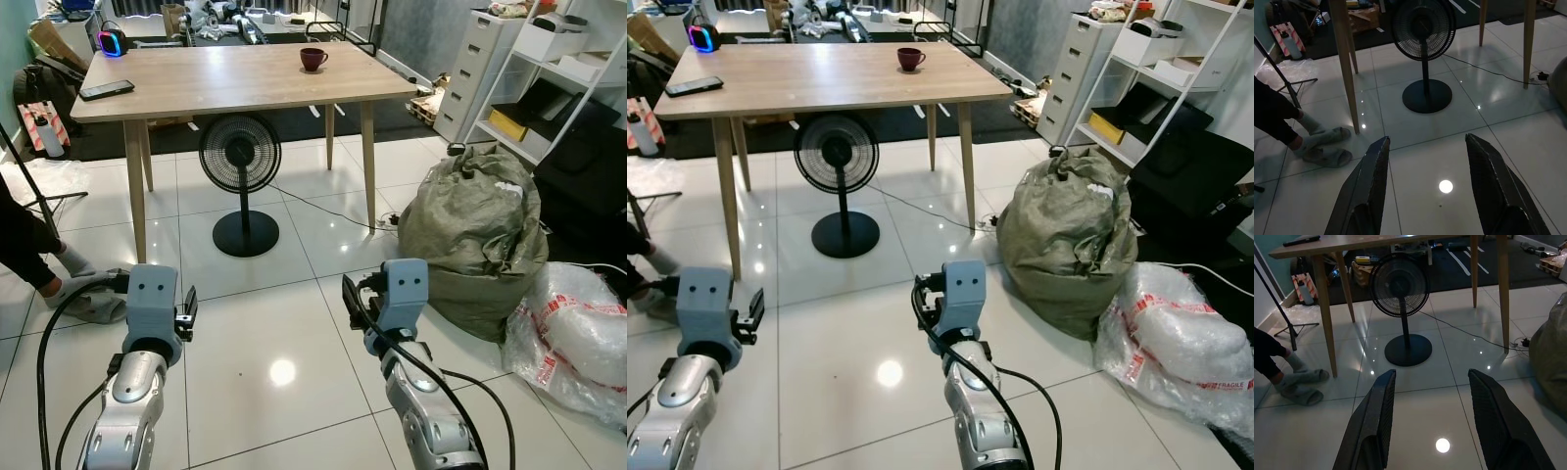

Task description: Setting the table

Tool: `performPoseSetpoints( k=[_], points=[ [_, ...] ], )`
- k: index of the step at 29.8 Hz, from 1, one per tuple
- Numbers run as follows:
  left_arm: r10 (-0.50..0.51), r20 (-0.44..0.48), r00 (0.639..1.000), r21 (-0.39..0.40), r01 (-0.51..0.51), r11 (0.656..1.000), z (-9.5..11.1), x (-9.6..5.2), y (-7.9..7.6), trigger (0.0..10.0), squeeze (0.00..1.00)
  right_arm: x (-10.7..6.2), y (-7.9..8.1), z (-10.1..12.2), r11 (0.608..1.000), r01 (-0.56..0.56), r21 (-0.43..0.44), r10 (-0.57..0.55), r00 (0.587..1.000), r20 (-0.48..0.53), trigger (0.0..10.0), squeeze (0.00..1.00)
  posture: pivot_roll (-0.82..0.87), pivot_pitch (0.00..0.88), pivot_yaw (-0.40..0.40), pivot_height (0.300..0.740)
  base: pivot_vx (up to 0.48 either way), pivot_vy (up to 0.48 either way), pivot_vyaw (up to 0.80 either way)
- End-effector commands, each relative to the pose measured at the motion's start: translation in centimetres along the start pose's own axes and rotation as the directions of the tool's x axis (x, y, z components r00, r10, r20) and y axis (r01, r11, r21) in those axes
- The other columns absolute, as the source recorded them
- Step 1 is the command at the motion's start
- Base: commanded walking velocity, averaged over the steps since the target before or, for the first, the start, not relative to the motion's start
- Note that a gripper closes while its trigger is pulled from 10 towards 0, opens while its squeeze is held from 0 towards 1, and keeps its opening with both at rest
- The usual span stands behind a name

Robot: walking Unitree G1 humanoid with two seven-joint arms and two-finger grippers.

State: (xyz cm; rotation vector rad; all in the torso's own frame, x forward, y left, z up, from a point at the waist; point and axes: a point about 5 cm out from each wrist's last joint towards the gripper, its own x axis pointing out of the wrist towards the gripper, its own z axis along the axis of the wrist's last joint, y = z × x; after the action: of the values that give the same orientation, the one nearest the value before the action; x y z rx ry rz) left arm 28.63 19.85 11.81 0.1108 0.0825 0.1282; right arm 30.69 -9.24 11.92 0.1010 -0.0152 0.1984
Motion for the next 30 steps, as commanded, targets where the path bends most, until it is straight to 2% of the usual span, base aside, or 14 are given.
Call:
performPoseSetpoints(
  k=[1, 15, 20, 30],
  points=[
    [0.003, -0.015, 1.0, -0.001, -0.003, 1.0, -0.21, -0.02, 0.03, 10.0, 0.0, -0.21, 0.02, 0.05, 1.0, 0.005, -0.004, -0.005, 1.0, 0.011, 10.0, 0.0, 0.1, 0.0, 0.036, 0.74, 0.0, 0.0, 0.0],
    [-0.019, -0.008, 1.0, -0.024, 0.018, 1.0, -0.04, 0.12, -0.46, 10.0, 0.0, -0.15, 0.01, 0.21, 1.0, -0.01, -0.016, 0.01, 1.0, 0.014, 10.0, 0.0, 0.07, 0.0, 0.026, 0.74, 0.018, 0.0, 0.0],
    [0.015, 0.004, 1.0, -0.027, -0.015, 1.0, -0.09, 0.31, -0.25, 10.0, 0.0, -0.07, -0.22, 0.32, 1.0, -0.011, -0.028, 0.011, 1.0, 0.018, 10.0, 0.0, 0.05, 0.0, 0.02, 0.74, 0.48, 0.0, 0.0],
    [0.013, 0.001, 1.0, -0.037, -0.013, 0.999, -0.21, 0.51, -0.62, 10.0, 0.0, -0.28, -0.49, 0.23, 0.999, -0.008, -0.037, 0.009, 1.0, 0.011, 10.0, 0.0, 0.02, 0.0, 0.022, 0.74, 0.48, 0.0, 0.0]
  ],
)
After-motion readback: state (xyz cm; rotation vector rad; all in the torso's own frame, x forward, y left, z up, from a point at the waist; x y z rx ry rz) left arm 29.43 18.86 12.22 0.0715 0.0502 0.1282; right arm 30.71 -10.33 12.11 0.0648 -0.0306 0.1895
